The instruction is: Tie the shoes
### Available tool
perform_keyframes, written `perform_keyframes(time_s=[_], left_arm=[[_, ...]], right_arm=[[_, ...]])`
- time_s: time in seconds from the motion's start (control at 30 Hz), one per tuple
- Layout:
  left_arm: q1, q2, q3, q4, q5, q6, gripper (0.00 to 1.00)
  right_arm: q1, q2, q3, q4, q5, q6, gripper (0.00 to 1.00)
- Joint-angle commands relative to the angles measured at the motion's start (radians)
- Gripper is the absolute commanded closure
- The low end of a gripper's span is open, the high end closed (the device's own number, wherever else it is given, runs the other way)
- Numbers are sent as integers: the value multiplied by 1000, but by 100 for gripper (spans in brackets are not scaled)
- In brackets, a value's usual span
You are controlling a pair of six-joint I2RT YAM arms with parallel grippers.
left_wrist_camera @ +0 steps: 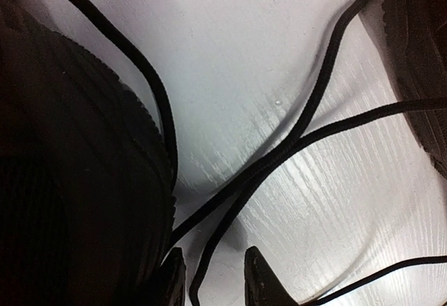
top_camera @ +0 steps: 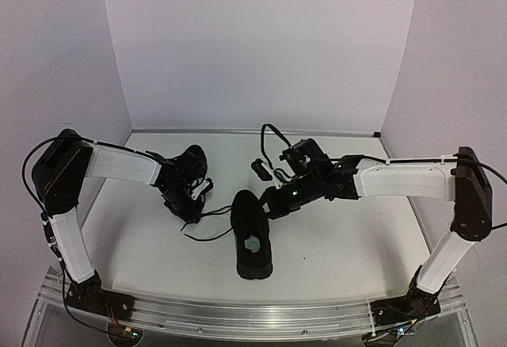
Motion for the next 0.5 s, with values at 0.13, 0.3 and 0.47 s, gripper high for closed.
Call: perform_keyframes(time_s=[0.13,0.3,0.47], left_arm=[[6,82,69,-40,42,44,79],[0,80,81,-62,37,49,99],[-10,-44,59,-47,-7,21,100]], right_arm=[[4,-29,33,-9,19,0,100],[4,-37,28,-12,27,0,100],[4,-35,22,-12,42,2,100]])
